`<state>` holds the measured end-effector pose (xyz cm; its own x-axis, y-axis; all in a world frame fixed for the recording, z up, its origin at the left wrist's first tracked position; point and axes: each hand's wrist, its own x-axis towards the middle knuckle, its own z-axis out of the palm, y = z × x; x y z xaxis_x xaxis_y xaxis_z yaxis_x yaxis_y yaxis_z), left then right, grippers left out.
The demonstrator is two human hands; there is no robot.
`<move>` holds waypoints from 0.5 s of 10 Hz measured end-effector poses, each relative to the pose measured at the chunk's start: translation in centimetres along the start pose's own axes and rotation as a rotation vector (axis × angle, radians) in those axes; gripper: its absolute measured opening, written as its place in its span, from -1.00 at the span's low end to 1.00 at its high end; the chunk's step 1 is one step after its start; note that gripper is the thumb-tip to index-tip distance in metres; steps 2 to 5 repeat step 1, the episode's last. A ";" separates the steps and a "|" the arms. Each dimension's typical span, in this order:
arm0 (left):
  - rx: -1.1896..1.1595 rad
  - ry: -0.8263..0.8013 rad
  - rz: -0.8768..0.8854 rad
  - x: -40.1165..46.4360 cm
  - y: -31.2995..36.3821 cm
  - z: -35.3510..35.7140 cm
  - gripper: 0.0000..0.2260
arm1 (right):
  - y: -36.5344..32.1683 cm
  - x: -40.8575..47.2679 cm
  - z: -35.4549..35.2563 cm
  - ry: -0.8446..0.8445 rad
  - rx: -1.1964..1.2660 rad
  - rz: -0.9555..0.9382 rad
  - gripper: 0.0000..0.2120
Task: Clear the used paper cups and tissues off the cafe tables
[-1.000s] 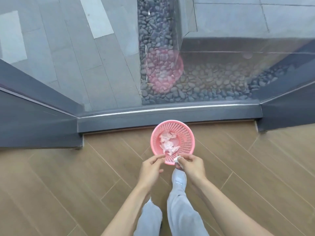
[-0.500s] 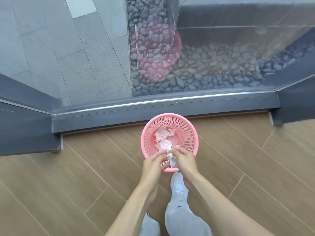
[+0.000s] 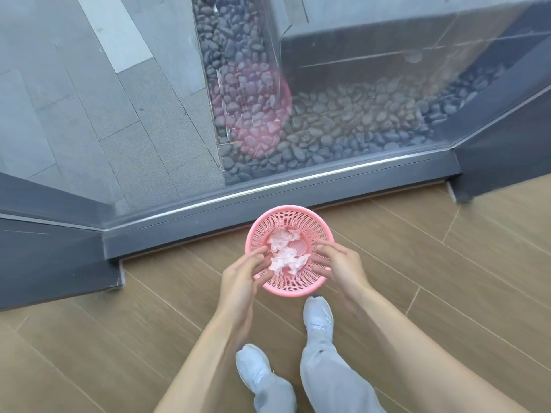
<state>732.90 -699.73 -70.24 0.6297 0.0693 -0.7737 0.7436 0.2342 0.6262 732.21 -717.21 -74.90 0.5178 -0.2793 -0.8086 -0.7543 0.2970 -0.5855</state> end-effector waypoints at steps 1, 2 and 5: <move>0.040 -0.063 0.084 -3.3 5.1 1.0 -0.78 | -4.8 -4.1 0.4 -0.040 0.064 -0.084 -0.82; 0.040 -0.063 0.084 -3.3 5.1 1.0 -0.78 | -4.8 -4.1 0.4 -0.040 0.064 -0.084 -0.82; 0.040 -0.063 0.084 -3.3 5.1 1.0 -0.78 | -4.8 -4.1 0.4 -0.040 0.064 -0.084 -0.82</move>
